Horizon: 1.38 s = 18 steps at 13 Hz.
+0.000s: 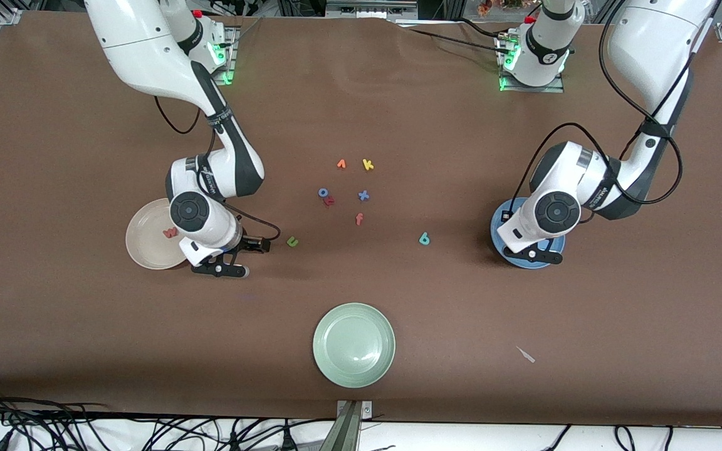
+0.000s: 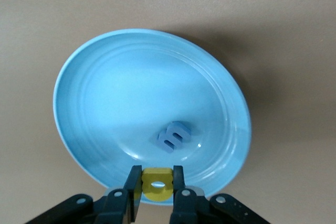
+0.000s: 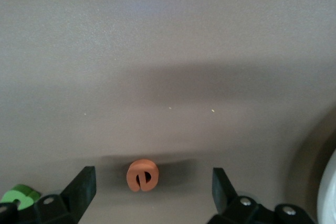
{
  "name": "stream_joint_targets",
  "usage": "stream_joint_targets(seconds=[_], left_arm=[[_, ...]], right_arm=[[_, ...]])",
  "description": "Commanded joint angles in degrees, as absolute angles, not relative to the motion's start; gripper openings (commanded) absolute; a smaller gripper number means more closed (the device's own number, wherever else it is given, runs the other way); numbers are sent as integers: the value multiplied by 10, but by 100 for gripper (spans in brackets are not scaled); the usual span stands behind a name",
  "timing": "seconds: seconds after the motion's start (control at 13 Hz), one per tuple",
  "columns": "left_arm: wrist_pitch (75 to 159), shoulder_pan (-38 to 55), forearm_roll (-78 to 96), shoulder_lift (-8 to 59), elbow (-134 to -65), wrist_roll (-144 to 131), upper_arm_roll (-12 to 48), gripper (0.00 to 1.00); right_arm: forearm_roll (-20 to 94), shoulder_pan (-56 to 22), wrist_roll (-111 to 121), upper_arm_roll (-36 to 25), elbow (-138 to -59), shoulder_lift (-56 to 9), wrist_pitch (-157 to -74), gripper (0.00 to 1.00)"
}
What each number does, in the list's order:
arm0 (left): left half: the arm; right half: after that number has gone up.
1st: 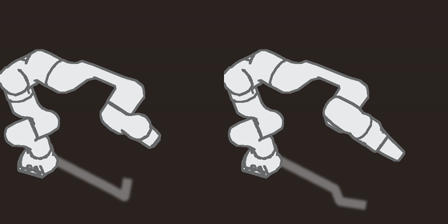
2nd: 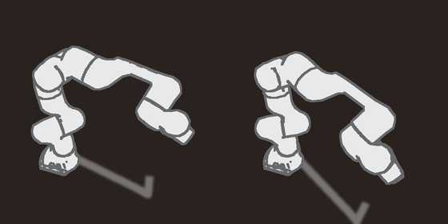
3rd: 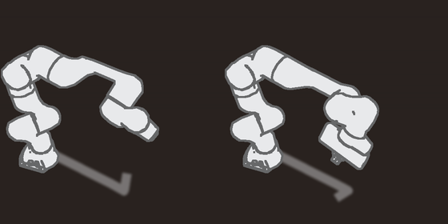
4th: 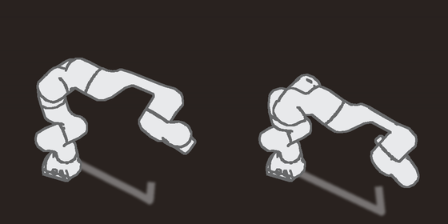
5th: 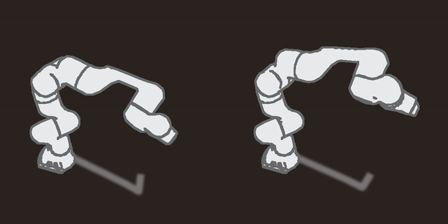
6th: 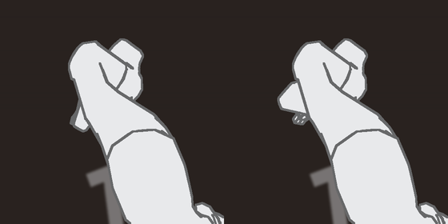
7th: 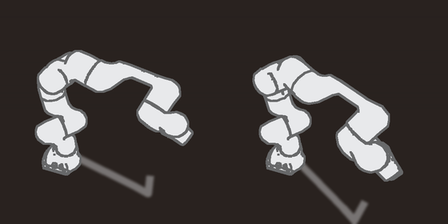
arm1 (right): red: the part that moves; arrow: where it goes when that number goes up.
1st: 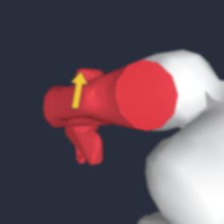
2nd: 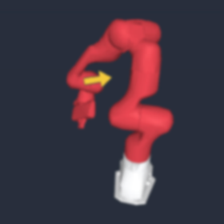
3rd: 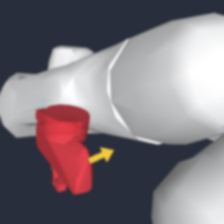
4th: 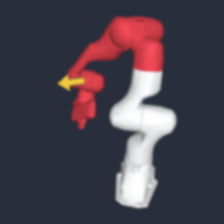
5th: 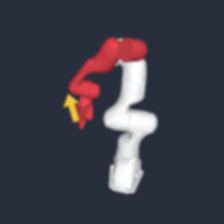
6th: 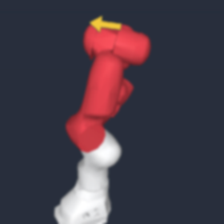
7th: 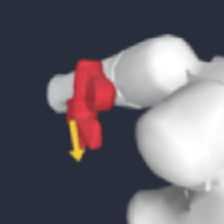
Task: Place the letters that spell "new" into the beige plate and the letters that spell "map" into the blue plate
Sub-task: 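Grasp the orange letter e with the right gripper while the left gripper reaches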
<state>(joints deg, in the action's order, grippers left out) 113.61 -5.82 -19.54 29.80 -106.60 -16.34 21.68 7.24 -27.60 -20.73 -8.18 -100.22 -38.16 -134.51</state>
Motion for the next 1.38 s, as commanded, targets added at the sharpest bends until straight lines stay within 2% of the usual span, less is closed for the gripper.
stream_joint_targets(seconds=[0.0,0.15,0.46,0.61,0.69,0.77,0.84,1.3], left_arm=[[1173,-99,-209,292,-1094,-102,222,15],[1179,-105,-208,301,-1096,-94,222,16],[1189,-113,-209,308,-1100,-61,222,17],[1197,-113,-209,308,-1099,-52,222,25],[1197,-112,-208,309,-1099,-52,222,46],[1197,-110,-208,312,-1097,-52,222,85],[1197,-110,-208,312,-1095,-52,222,100],[1195,-92,-207,312,-1081,-53,223,100]], right_arm=[[83,-278,-204,-79,-993,-390,-1353,89],[83,-274,-207,-70,-993,-392,-1358,81],[83,-275,-210,-69,-997,-400,-1364,72],[83,-274,-210,-64,-998,-400,-1364,61],[83,-274,-211,-64,-998,-400,-1363,57],[91,-273,-211,-64,-998,-400,-1363,54],[102,-274,-209,-64,-997,-400,-1362,49],[105,-273,-203,-64,-997,-403,-1363,32]])
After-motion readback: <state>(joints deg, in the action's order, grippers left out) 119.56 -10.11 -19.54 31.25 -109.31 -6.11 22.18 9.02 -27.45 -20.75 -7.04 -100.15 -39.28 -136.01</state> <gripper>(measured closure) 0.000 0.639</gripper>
